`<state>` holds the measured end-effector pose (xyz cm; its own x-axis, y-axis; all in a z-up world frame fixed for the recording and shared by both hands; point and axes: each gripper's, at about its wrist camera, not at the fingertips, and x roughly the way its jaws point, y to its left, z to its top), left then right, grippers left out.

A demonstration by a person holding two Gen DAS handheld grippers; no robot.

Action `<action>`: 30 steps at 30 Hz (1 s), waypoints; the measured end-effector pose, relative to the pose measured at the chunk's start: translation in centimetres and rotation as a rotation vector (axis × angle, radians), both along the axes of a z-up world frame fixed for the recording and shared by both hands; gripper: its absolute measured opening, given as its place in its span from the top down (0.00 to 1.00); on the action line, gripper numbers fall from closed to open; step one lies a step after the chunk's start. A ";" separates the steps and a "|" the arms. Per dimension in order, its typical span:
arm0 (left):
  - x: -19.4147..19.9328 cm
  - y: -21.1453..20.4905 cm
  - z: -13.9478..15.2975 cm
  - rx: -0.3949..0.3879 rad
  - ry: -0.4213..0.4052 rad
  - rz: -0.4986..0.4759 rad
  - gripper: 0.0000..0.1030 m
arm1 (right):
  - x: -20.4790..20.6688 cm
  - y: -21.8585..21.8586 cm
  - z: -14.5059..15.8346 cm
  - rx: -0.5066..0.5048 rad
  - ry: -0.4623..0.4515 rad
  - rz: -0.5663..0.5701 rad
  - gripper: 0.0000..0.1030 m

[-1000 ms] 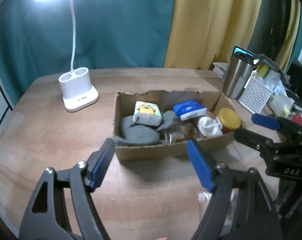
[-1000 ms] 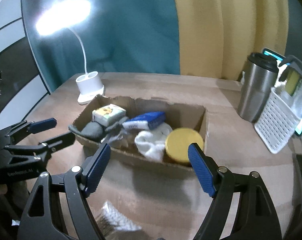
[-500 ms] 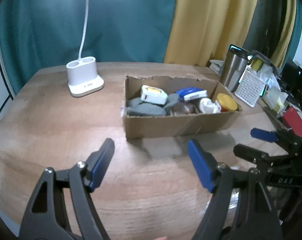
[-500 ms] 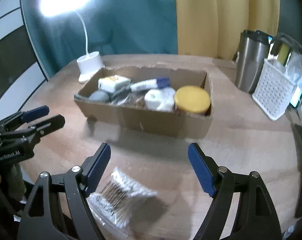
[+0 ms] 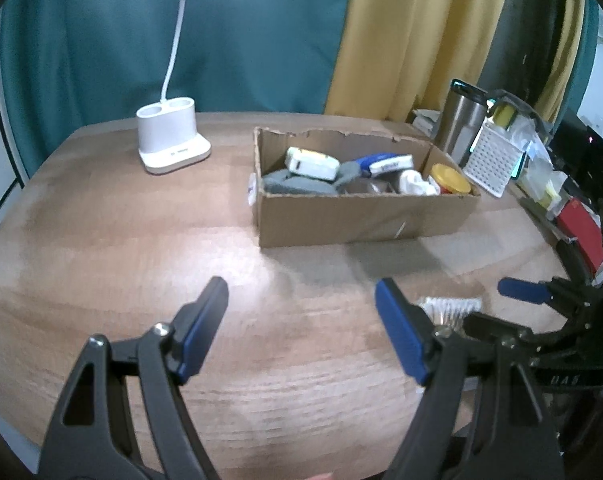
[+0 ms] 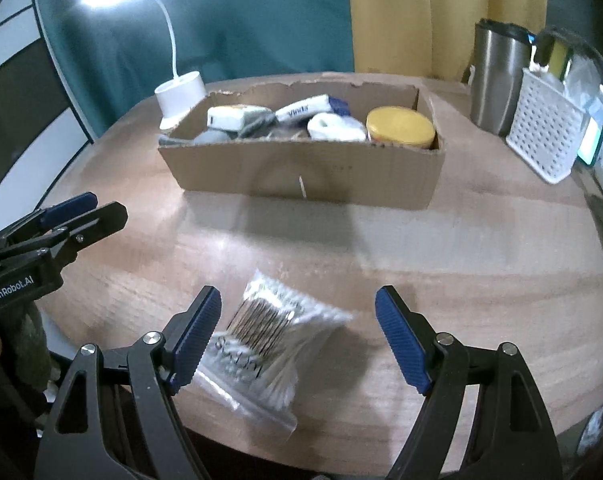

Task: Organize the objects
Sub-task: 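Lower the right gripper onto the cotton swab bag and close it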

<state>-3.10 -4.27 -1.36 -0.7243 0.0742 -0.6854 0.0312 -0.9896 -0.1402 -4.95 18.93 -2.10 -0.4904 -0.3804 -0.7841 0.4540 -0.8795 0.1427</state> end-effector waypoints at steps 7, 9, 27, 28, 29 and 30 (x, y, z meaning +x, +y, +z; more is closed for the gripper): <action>0.7 0.0 -0.5 0.012 0.000 -0.011 0.25 | 1.3 -0.6 -1.0 0.003 -0.043 -0.005 0.20; 0.8 -0.1 -0.6 0.014 -0.004 -0.010 0.25 | 1.4 -0.9 -1.5 0.005 -0.057 0.000 0.20; -0.6 0.3 -1.5 0.000 -0.047 -0.011 0.25 | 0.0 -1.2 -2.7 -0.036 -0.074 0.051 0.44; -0.7 0.3 -1.5 -0.002 -0.049 -0.012 0.25 | -0.1 -1.1 -2.7 -0.041 -0.073 0.051 0.45; -0.8 0.4 -1.5 -0.004 -0.051 -0.012 0.25 | -0.2 -0.9 -2.6 -0.046 -0.072 0.050 0.45; -0.9 0.5 -1.4 -0.005 -0.052 -0.013 0.25 | -0.4 -0.7 -2.5 -0.051 -0.069 0.047 0.46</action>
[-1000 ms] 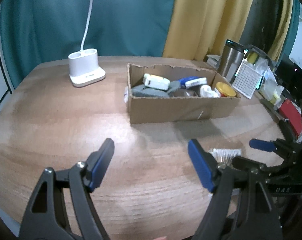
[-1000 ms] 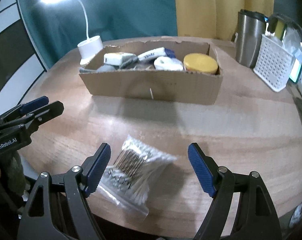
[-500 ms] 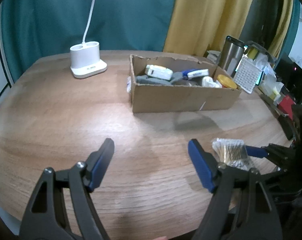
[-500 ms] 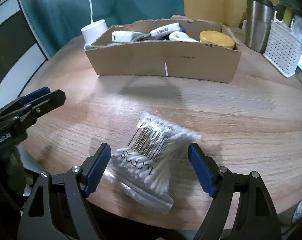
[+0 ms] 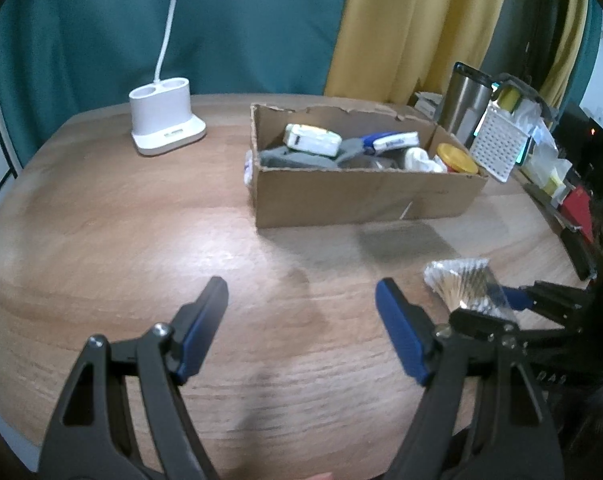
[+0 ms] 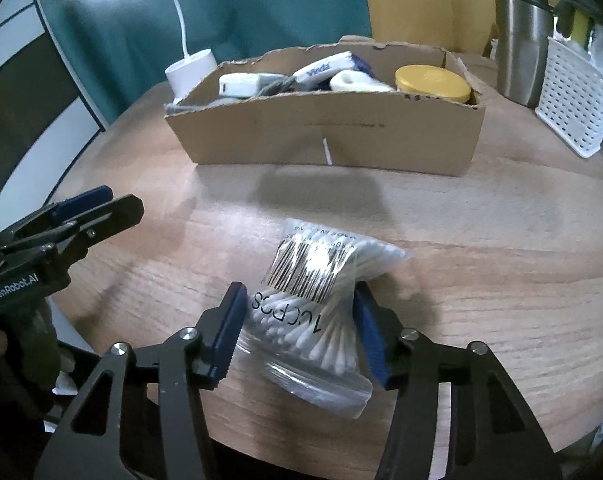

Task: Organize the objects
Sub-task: 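Lower the right gripper onto the cotton swab bag and close it, then lift the cotton swab bag with the right gripper into the box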

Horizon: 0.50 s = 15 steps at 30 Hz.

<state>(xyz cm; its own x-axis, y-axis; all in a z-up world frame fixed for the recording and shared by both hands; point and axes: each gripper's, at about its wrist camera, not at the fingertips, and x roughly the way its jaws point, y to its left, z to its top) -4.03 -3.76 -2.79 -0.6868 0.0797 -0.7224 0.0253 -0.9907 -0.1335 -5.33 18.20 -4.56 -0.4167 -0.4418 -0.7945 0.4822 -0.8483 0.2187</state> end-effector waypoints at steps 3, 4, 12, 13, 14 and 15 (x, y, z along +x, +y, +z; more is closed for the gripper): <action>-0.4 0.3 0.3 -0.005 0.001 -0.003 0.25 | -0.4 0.6 0.7 -0.015 0.013 -0.006 0.46; -0.6 0.4 0.4 -0.006 0.002 -0.004 0.25 | -0.6 0.9 1.0 -0.020 0.019 -0.010 0.46; -2.4 1.5 1.8 -0.011 0.023 -0.015 0.25 | -2.3 2.7 3.3 -0.040 0.059 -0.029 0.46; -2.6 1.6 2.0 -0.010 0.025 -0.015 0.25 | -2.5 2.8 3.5 -0.040 0.064 -0.030 0.46; -2.9 1.8 2.2 -0.011 0.027 -0.016 0.25 | -2.7 3.0 3.9 -0.042 0.071 -0.032 0.46; -3.2 1.9 2.3 -0.011 0.029 -0.017 0.25 | -3.0 3.3 4.1 -0.044 0.076 -0.033 0.46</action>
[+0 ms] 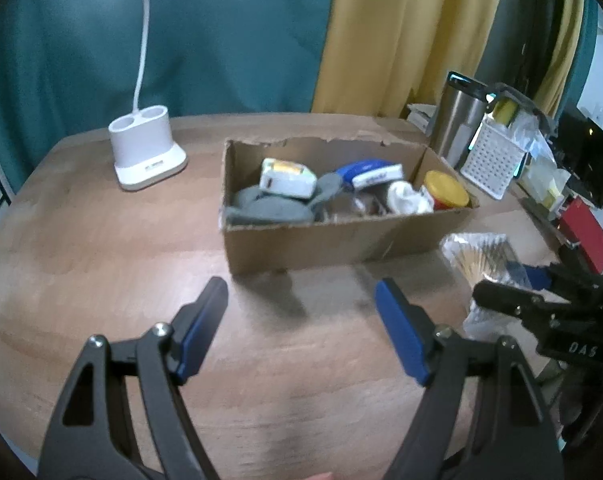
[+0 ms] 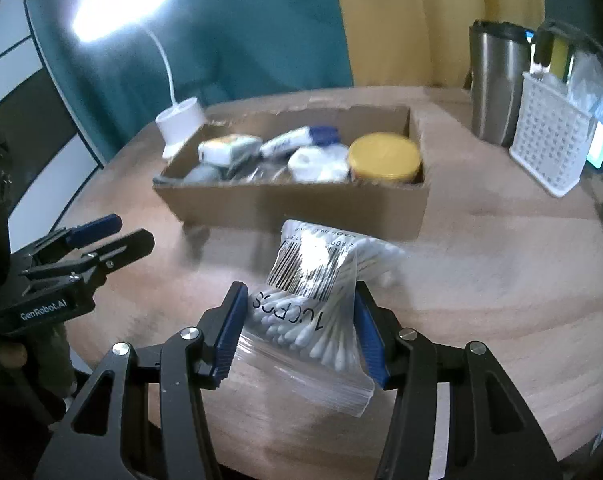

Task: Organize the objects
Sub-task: 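Lift the cotton swab bag with the right gripper into the box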

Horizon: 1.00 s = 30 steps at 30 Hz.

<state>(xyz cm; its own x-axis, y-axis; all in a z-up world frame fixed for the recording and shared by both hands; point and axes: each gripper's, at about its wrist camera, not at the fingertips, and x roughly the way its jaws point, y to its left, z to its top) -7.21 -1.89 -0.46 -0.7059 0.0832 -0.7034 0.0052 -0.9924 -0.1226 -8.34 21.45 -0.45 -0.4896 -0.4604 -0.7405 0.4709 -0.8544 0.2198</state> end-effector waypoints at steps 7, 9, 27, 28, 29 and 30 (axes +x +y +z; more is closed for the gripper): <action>-1.9 0.6 0.9 -0.008 0.009 -0.002 0.25 | -2.1 0.6 1.7 -0.016 0.027 0.000 0.46; -2.5 0.8 1.2 -0.009 0.012 -0.001 0.25 | -2.6 0.7 2.0 -0.020 0.031 -0.001 0.46; -7.9 1.4 1.2 -0.007 -0.005 -0.007 0.25 | -9.6 0.9 2.8 -0.025 0.030 -0.002 0.46; -8.2 1.4 1.1 -0.006 -0.009 -0.006 0.25 | -9.9 0.8 2.7 -0.023 0.029 0.002 0.46; -8.5 1.3 1.0 -0.005 -0.013 -0.005 0.25 | -10.3 0.5 2.7 -0.021 0.027 0.007 0.46; -8.8 1.3 0.9 -0.004 -0.015 -0.006 0.25 | -10.6 0.4 2.7 -0.020 0.026 0.010 0.46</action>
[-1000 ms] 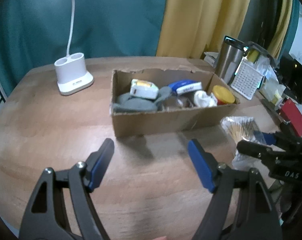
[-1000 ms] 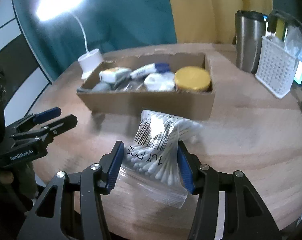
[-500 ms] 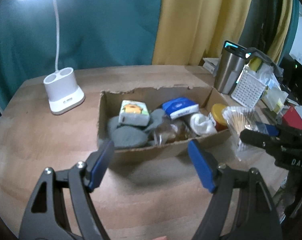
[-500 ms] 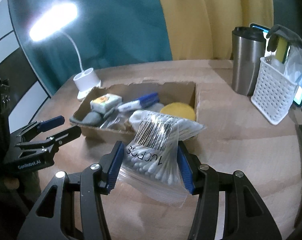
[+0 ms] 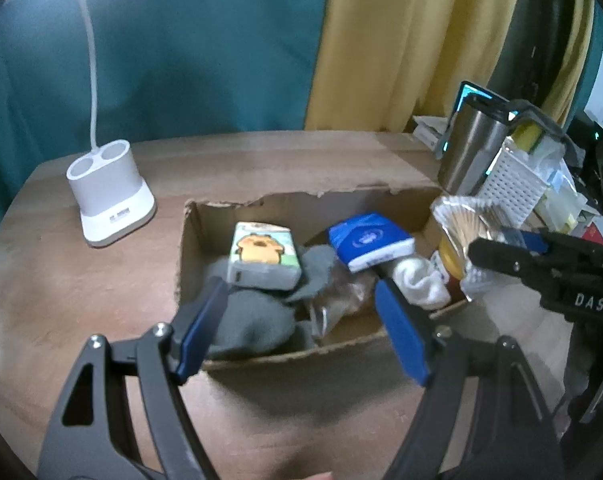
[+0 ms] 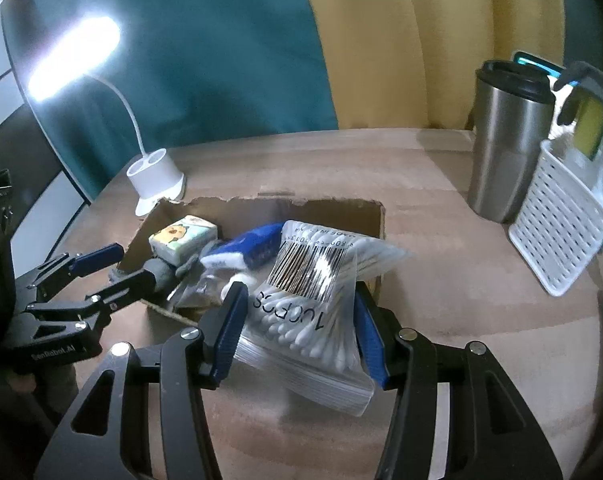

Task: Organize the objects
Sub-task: 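Lift the cotton swab bag with the right gripper into the box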

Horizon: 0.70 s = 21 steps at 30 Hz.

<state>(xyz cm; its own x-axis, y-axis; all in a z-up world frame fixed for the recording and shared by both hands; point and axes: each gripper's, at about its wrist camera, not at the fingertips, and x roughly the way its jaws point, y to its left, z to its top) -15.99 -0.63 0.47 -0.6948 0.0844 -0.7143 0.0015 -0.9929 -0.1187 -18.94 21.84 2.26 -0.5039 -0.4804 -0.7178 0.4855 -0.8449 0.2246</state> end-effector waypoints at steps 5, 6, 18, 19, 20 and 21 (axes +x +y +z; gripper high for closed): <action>-1.2 -0.3 -0.1 0.000 -0.005 0.000 0.25 | -1.6 -0.9 0.1 0.001 -0.003 0.017 0.46; -1.5 -0.3 -0.1 0.000 -0.007 0.000 0.25 | -1.8 -1.0 0.1 0.001 -0.004 0.019 0.46; -3.6 0.1 -0.2 -0.007 -0.012 -0.006 0.25 | -4.8 -1.3 -0.6 -0.001 -0.076 0.043 0.43; -3.7 0.2 -0.2 -0.008 -0.014 -0.009 0.25 | -5.0 -1.2 -0.6 -0.004 -0.081 0.038 0.41; -3.7 0.3 -0.2 -0.011 -0.016 -0.012 0.25 | -5.1 -1.1 -0.6 -0.011 -0.081 0.032 0.35; -3.8 0.4 -0.2 -0.014 -0.018 -0.015 0.25 | -5.3 -1.1 -0.6 -0.019 -0.077 0.027 0.31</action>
